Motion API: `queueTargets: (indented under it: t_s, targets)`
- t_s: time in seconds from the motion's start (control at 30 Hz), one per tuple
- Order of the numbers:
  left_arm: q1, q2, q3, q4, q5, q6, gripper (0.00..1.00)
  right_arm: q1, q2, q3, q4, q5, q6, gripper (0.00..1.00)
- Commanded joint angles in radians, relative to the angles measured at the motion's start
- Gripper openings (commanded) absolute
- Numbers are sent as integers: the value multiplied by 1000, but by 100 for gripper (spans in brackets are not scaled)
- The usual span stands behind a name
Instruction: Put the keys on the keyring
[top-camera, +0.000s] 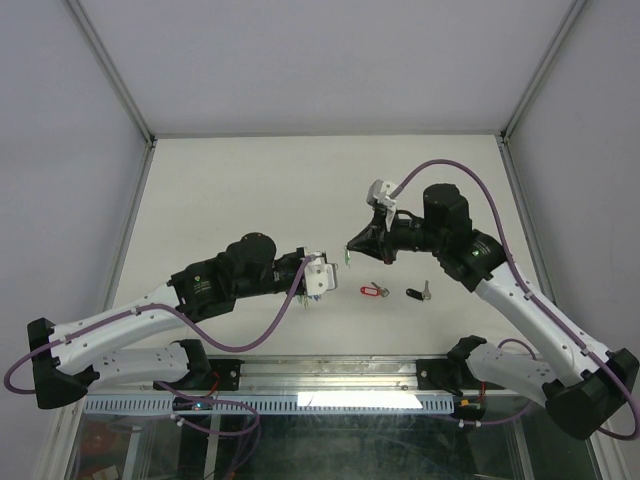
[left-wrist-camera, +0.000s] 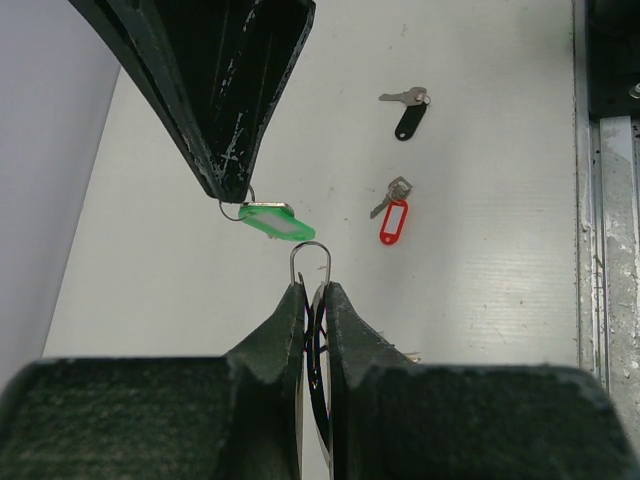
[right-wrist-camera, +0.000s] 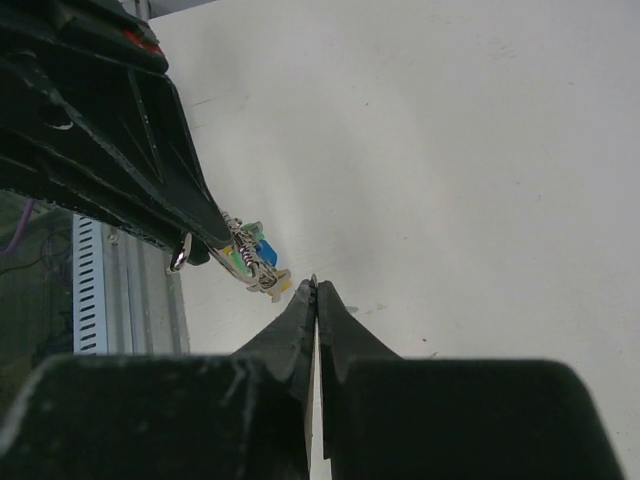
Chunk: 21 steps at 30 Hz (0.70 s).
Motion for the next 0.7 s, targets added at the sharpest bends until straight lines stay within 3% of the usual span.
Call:
queueTargets:
  t_s: [0.0,0.33,0.67]
  targets:
    - [-7,-24,52,42,35,17,0,-24,34,79,-25,-169,-86,0]
    - [-7,-23,65,23,61,15,0,-89,175,207,-124,-540,-252,0]
    - [-7,-18,66,20,58,16,0,-72,244,247,-158,-581,-312,0]
